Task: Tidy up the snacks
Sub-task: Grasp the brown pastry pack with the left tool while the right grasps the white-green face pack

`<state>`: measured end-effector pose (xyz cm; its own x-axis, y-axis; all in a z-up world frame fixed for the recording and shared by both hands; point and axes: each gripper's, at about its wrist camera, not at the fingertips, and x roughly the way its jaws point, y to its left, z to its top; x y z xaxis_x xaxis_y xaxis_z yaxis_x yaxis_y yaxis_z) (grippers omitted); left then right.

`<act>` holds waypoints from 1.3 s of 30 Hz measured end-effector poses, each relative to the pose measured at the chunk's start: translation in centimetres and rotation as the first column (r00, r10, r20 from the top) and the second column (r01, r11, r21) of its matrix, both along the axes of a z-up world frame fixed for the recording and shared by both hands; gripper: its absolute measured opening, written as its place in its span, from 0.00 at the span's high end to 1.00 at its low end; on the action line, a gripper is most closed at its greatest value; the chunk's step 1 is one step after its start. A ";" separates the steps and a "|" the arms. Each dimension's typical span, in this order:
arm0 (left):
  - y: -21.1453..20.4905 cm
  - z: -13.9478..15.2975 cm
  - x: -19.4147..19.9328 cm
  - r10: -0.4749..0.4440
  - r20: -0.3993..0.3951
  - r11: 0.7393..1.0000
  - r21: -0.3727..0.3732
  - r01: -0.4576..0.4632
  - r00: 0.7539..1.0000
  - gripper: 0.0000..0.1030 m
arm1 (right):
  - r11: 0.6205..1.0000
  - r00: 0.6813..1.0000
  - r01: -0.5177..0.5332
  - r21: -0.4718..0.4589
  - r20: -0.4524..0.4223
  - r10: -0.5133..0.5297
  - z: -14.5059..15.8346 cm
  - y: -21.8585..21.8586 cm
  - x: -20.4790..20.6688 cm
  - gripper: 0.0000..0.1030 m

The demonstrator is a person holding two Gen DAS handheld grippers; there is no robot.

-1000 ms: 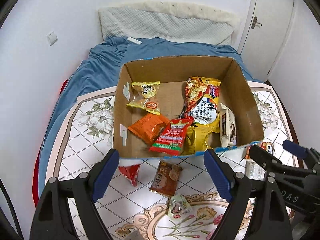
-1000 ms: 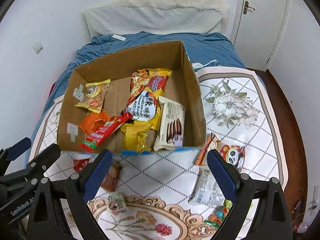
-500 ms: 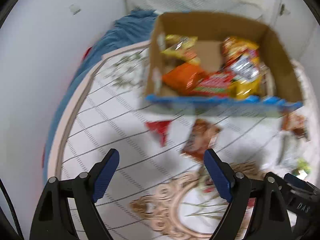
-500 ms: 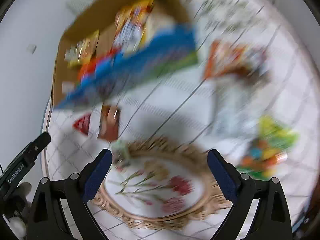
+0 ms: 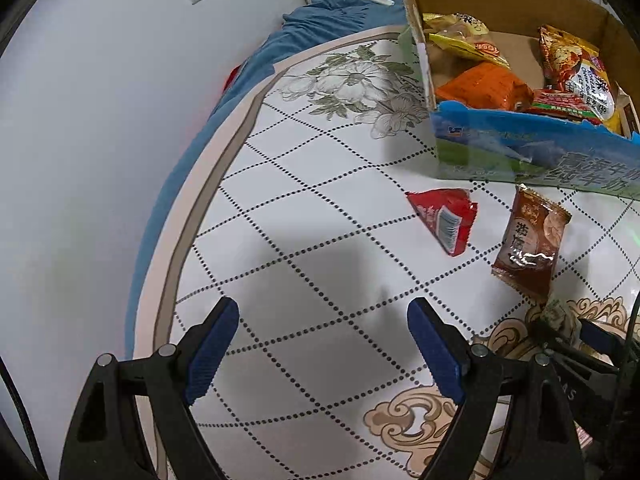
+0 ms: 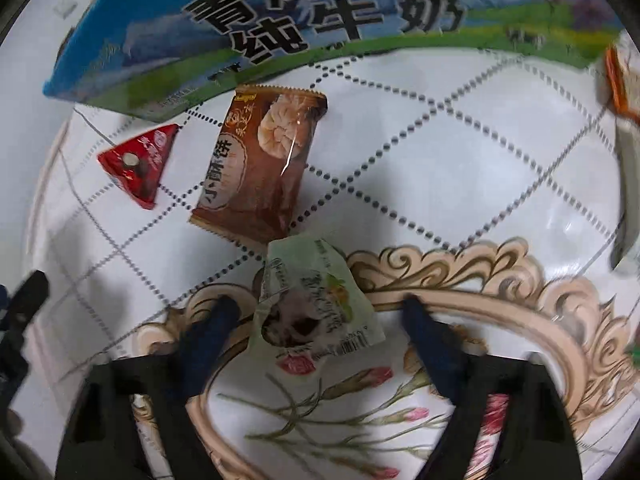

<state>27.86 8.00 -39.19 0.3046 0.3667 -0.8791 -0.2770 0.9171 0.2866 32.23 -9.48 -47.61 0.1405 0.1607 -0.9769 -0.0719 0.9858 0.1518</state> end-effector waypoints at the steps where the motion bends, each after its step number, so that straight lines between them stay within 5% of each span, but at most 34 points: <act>1: -0.2 0.0 0.3 -0.008 0.001 1.000 -0.008 0.008 1.000 0.16 | 1.000 1.000 -0.008 -0.016 0.012 0.008 0.1 0.1 0.0 0.40; 5: -2.4 0.3 2.2 -0.080 0.006 0.996 -0.043 0.080 0.997 0.16 | 1.000 1.000 0.010 0.030 0.012 -0.010 0.8 -1.4 0.0 0.41; 12: -7.5 -2.8 8.3 -0.231 -0.087 0.942 -0.271 0.201 0.969 0.16 | 0.992 0.993 0.116 0.051 0.032 -0.118 2.6 -7.3 0.4 0.41; 18: -10.6 -6.9 12.1 -0.292 -0.201 0.931 -0.285 0.229 0.935 0.16 | 0.985 0.986 0.166 0.051 0.027 -0.167 3.0 -9.8 0.9 0.41; 21: -11.1 -7.3 12.7 -0.303 -0.170 0.928 -0.278 0.249 0.938 0.16 | 0.985 0.986 0.163 0.048 0.026 -0.165 2.9 -9.6 0.6 0.41; 22: -11.2 -7.3 12.8 -0.311 -0.166 0.927 -0.271 0.260 0.936 0.18 | 0.986 0.986 0.162 0.047 0.026 -0.163 2.9 -9.5 0.5 0.41; 24: -11.1 -7.4 12.7 -0.316 -0.169 0.920 -0.296 0.258 0.934 0.46 | 0.985 0.986 0.164 0.047 0.027 -0.165 3.0 -9.7 0.4 0.41; 25: -11.1 -7.5 12.4 -0.311 -0.175 0.922 -0.296 0.251 0.934 0.48 | 0.985 0.986 0.165 0.049 0.026 -0.166 2.9 -9.6 0.3 0.41; 33: -9.5 -6.5 6.8 -0.250 -0.136 0.923 -0.333 0.193 0.959 0.49 | 0.983 0.987 0.159 0.089 0.007 -0.160 3.0 -10.1 -0.3 0.41; 39: -8.2 -0.1 3.9 -0.187 -0.036 0.891 -0.427 0.154 0.982 0.49 | 0.980 0.989 0.138 0.146 0.031 -0.144 6.4 -11.1 -1.1 0.41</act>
